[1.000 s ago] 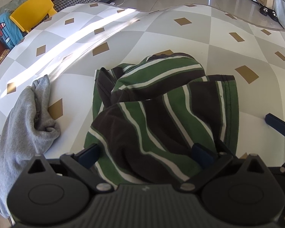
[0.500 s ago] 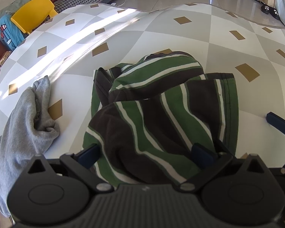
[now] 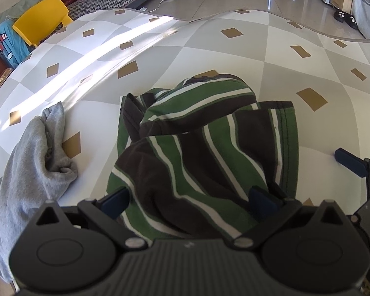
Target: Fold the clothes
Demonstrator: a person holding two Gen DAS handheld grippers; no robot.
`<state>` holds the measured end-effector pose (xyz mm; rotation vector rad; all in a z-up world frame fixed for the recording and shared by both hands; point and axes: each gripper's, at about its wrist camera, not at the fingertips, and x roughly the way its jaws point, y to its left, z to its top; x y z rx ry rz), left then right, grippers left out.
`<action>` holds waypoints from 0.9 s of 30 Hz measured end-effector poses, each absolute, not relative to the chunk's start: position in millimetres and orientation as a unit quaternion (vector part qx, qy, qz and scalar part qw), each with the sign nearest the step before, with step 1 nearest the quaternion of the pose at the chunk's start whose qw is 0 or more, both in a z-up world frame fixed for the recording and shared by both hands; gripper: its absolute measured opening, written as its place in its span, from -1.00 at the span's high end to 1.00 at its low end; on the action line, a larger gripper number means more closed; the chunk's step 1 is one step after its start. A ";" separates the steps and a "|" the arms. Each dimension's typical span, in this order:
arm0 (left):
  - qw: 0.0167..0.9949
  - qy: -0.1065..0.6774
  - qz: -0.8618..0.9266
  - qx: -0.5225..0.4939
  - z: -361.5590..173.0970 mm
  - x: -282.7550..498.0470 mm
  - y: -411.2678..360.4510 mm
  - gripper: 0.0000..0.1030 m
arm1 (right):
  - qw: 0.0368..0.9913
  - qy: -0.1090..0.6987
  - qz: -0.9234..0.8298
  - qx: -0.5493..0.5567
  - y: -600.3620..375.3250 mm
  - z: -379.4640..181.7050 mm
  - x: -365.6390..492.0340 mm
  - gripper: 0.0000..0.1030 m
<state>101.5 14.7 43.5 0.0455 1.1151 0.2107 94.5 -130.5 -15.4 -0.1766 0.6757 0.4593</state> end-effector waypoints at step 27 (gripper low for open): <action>0.850 0.518 0.094 0.027 54.8 86.3 18.0 -1.00 | 0.914 0.328 0.223 -0.086 -130.5 -15.4 94.8 -1.00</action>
